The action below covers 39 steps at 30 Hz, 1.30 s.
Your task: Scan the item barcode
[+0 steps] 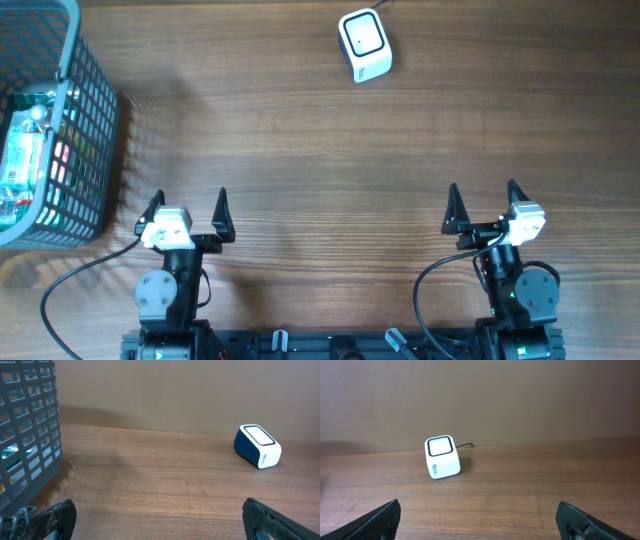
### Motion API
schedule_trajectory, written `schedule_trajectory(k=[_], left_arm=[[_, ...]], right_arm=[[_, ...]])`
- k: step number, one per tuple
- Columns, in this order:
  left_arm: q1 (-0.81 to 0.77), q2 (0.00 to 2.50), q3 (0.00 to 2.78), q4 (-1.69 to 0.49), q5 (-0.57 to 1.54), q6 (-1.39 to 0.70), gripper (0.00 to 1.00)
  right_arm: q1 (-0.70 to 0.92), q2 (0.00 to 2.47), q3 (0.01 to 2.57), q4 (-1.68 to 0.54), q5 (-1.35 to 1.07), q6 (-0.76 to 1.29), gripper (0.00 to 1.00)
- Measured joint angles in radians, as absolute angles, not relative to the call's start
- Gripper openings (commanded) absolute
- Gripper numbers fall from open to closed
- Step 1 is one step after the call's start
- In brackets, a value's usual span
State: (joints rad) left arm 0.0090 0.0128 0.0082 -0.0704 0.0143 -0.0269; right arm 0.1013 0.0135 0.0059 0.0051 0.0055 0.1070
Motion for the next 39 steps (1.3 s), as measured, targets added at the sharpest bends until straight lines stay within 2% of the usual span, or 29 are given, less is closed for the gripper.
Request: schedule_trajectory(k=[39], left_arm=[[-0.019, 0.014, 0.008, -0.07, 0.017, -0.027, 1.0]], right_arm=[[0.101, 0.02, 0.006, 0.005, 0.006, 0.107, 1.0]])
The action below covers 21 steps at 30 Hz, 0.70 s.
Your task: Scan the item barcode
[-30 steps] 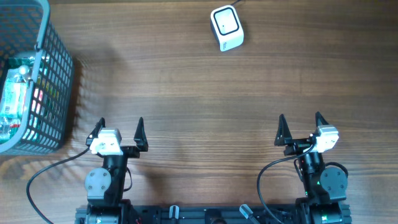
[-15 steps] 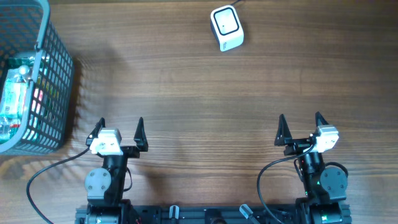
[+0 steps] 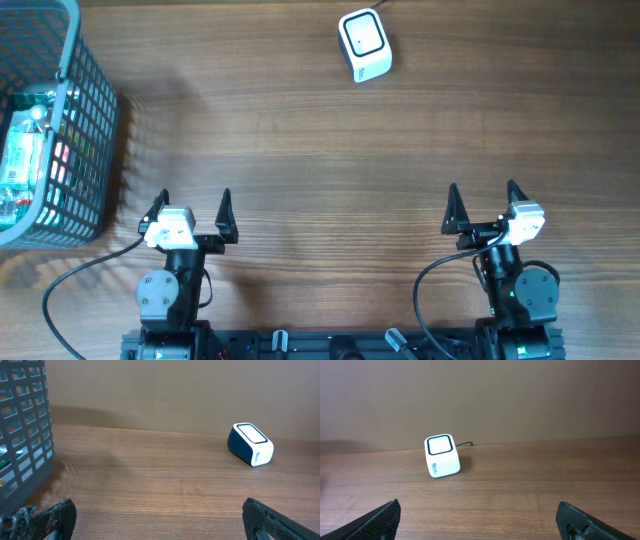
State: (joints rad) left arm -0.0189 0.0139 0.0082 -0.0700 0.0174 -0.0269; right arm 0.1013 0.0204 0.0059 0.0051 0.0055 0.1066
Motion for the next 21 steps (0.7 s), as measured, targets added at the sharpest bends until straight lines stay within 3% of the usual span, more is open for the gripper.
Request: schedule_trajectory(k=[21], left_arm=[[-0.019, 0.015, 0.008, -0.007, 0.047, -0.027, 1.0]], right_arm=[[0.101, 0.02, 0.006, 0.006, 0.006, 0.107, 1.0]])
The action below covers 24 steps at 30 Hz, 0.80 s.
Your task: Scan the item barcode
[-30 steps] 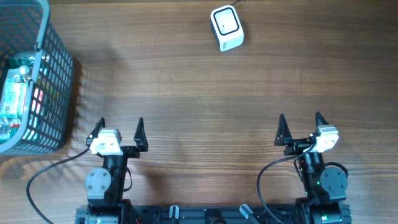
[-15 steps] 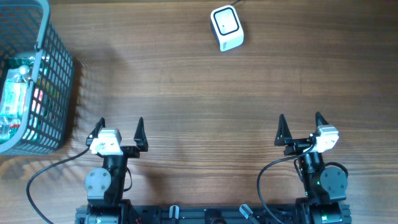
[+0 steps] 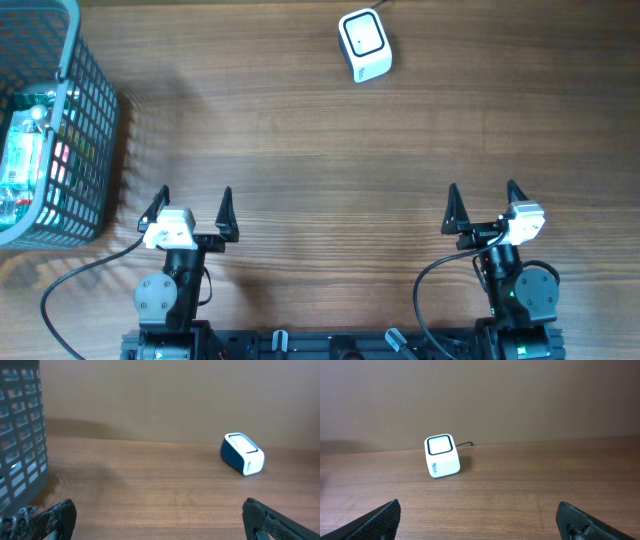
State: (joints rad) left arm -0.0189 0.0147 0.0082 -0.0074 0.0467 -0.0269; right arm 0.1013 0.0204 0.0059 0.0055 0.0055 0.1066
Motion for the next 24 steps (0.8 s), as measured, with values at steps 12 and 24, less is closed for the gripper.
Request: schedule_trajectory(k=[12, 24], left_arm=[[-0.019, 0.204, 0.63, -0.59, 0.113, -0.202, 1.0], [-0.02, 1.254, 1.896, -1.446, 0.134, -0.184, 1.0]], right_arm=[[0.101, 0.022, 0.006, 0.006, 0.006, 0.107, 1.0], [0.099, 0.025, 0.006, 0.007, 0.006, 0.107, 1.0]])
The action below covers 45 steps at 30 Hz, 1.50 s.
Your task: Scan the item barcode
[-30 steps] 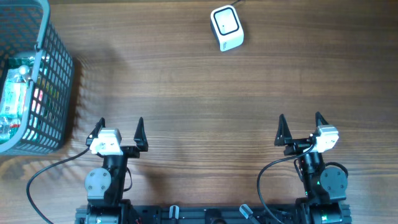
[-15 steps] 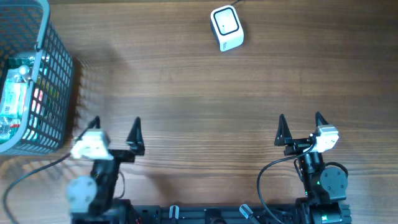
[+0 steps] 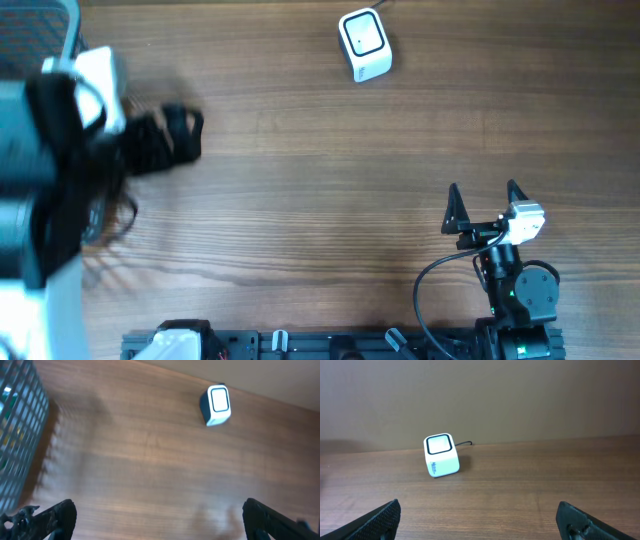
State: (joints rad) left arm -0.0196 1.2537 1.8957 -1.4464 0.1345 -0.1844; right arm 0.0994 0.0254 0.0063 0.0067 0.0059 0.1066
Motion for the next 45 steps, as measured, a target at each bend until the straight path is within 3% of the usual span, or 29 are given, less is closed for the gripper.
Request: schedule_trajectory(k=[6, 11, 17, 23, 27, 31, 41, 45], left_arm=[[0.015, 1.445, 1.927, -1.19, -0.036, -0.178, 1.0], [0.234, 1.448, 1.935, -0.978, -0.177, -0.177, 1.0], [0.5, 1.488, 1.946, -0.989, -0.171, -0.114, 1.0], [0.637, 1.686, 1.948, -1.048, -0.064, -0.019, 0.95], [0.68, 1.789, 1.948, -1.059, 0.028, 0.037, 0.78], [0.688, 1.872, 1.948, -1.073, 0.116, 0.11, 0.74], [0.687, 2.028, 1.948, -1.088, 0.174, 0.158, 0.76], [0.682, 2.046, 1.948, -1.082, 0.175, 0.16, 0.68]], right_arm=[[0.099, 0.025, 0.006, 0.006, 0.006, 0.107, 1.0], [0.099, 0.026, 0.006, 0.006, 0.006, 0.107, 1.0], [0.099, 0.026, 0.006, 0.006, 0.006, 0.107, 1.0], [0.099, 0.026, 0.006, 0.006, 0.006, 0.107, 1.0], [0.099, 0.026, 0.006, 0.006, 0.006, 0.107, 1.0], [0.099, 0.026, 0.006, 0.006, 0.006, 0.107, 1.0], [0.099, 0.026, 0.006, 0.006, 0.006, 0.107, 1.0], [0.099, 0.026, 0.006, 0.006, 0.006, 0.107, 1.0]])
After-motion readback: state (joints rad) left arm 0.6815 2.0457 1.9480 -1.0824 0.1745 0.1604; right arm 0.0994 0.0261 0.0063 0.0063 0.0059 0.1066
